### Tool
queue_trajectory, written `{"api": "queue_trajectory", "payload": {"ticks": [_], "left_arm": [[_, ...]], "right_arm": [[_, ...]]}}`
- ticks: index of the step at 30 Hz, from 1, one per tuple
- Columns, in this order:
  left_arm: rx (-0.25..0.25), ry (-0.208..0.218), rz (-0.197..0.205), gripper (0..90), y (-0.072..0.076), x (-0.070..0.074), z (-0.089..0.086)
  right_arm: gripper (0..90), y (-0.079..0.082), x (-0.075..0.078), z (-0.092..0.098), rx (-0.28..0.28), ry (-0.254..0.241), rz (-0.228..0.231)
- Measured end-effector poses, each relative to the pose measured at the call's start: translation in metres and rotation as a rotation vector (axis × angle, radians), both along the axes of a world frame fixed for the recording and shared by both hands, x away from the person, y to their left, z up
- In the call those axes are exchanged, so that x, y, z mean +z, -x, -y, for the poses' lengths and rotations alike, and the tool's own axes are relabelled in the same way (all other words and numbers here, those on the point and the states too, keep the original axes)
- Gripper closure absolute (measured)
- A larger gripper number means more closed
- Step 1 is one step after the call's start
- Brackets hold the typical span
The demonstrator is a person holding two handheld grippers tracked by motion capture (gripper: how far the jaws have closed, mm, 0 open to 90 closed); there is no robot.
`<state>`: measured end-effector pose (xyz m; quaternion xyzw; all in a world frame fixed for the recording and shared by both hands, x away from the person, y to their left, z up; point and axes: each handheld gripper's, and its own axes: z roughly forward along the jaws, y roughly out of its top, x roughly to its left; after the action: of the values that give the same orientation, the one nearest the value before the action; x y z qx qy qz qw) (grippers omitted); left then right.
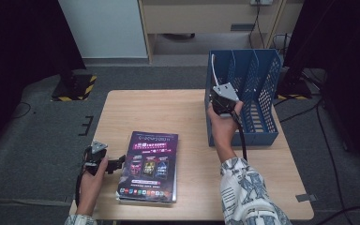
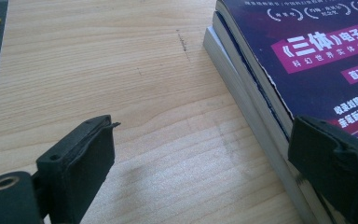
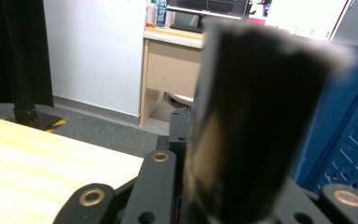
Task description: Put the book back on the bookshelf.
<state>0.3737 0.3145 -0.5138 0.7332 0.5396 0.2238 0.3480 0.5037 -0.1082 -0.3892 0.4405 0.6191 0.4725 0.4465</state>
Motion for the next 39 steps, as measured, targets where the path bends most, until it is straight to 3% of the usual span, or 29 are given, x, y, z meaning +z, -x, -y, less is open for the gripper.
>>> {"api": "queue_trajectory", "payload": {"ticks": [7, 21, 32, 39], "left_arm": [[0.001, 0.000, 0.000, 6.5, 0.000, 0.000, 0.000], [0.001, -0.005, -0.003, 6.4, 0.000, 0.000, 0.000], [0.001, -0.015, -0.001, 6.6, 0.000, 0.000, 0.001], [0.001, -0.016, 0.000, 6.8, 0.000, 0.000, 0.001]], "right_arm": [[74.7, 0.001, 0.001, 0.001, 0.012, -0.017, 0.002], [40.5, 0.014, 0.000, 0.008, 0.072, -0.092, -0.020], [22.7, 0.044, -0.018, 0.015, 0.156, -0.123, -0.100], [16.2, 0.068, -0.035, 0.021, 0.225, -0.081, -0.172]]}}
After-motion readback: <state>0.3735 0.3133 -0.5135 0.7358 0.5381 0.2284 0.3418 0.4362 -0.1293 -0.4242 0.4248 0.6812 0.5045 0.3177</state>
